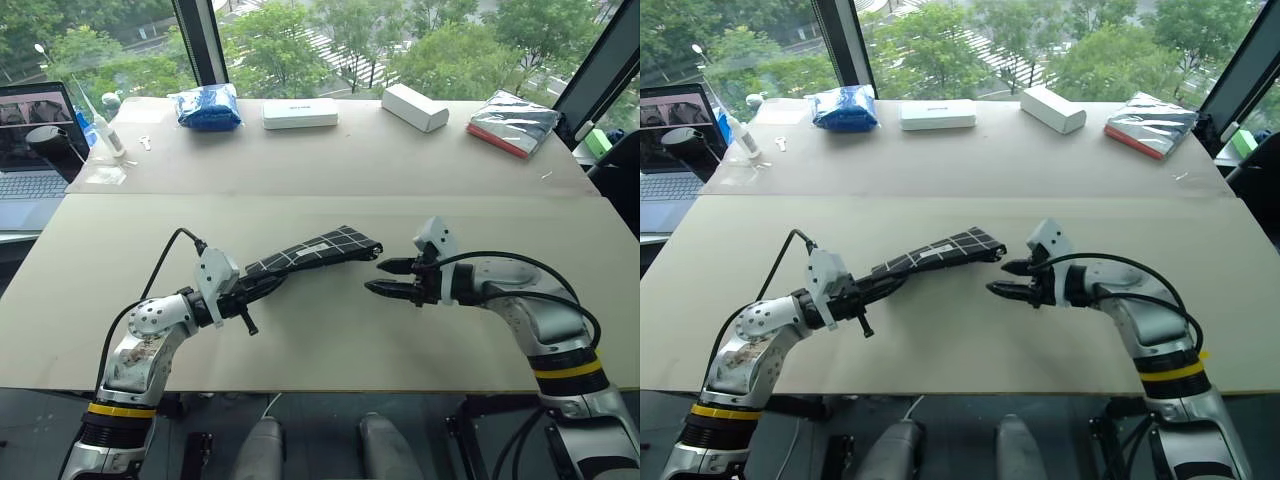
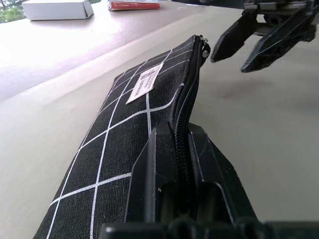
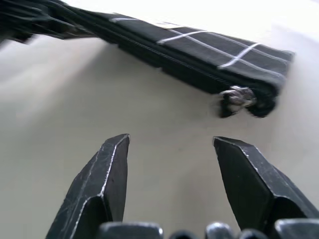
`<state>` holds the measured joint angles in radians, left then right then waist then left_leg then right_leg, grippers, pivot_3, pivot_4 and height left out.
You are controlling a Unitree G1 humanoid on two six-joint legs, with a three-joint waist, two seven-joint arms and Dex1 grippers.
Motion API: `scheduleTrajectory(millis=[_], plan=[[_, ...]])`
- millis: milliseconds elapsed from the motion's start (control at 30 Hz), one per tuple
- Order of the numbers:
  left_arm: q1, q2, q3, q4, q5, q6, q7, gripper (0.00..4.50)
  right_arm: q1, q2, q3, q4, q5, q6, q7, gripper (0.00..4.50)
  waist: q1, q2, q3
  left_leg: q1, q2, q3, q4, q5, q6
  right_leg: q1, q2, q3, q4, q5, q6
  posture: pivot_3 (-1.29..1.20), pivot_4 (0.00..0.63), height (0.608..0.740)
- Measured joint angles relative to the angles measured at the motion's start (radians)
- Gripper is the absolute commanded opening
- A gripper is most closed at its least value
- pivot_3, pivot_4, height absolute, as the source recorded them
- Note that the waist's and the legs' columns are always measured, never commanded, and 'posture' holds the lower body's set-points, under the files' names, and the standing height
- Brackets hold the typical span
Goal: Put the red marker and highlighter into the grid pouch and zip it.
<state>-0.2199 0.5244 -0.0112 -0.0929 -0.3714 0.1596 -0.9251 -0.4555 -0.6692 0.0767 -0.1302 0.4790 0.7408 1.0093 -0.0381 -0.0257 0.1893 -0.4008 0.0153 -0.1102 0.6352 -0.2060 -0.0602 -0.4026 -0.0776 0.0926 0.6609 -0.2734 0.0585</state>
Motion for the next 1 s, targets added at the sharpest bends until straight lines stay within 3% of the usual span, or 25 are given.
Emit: scheduleTrajectory(millis=[67,233,367,733,1000], plan=[[-0.029,0.0,-0.02,0.016,0.011,-0.013,-0.027,0.0,0.044,-0.068,-0.024,-0.004,-0.005,-0.03,0.031,2.82,0.005,0.0,0.0,-0.001,-0.001,0.0,0.001,0.0,0.0,0.0,0.0,0.0,0.0,0.0,0.0,0.0,0.15,0.74],[-0.103,0.034,-0.066,0.127,0.075,-0.143,-0.133,0.0,0.245,-0.208,-0.263,0.02,0.017,-0.165,0.133,2.82,0.012,0.0,0.0,0.0,0.0,0.0,0.002,0.0,0.0,0.001,0.001,0.0,-0.001,0.0,0.001,0.0,0.15,0.74],[-0.168,0.011,-0.117,0.215,0.111,-0.242,-0.185,0.0,0.345,-0.214,-0.334,-0.024,0.056,-0.18,0.167,2.82,0.001,0.0,0.0,0.0,0.0,0.0,0.002,0.0,0.0,0.001,0.001,0.0,0.0,0.0,0.001,0.0,0.15,0.74],[-0.258,-0.04,-0.173,0.455,0.18,-0.513,-0.292,0.0,0.4,-0.178,-0.437,-0.047,0.11,-0.18,0.097,2.82,-0.001,0.0,0.0,0.0,-0.001,0.0,0.004,0.0,0.0,0.003,0.0,0.001,0.0,0.001,0.002,0.0,0.15,0.74],[-0.311,-0.077,-0.173,0.444,0.145,-0.552,-0.356,0.0,0.396,-0.172,-0.444,-0.071,0.151,-0.171,0.071,2.82,-0.004,0.0,0.0,0.001,0.0,0.0,0.004,-0.001,0.001,0.005,0.0,0.001,-0.001,0.0,0.002,0.0,0.15,0.74]])
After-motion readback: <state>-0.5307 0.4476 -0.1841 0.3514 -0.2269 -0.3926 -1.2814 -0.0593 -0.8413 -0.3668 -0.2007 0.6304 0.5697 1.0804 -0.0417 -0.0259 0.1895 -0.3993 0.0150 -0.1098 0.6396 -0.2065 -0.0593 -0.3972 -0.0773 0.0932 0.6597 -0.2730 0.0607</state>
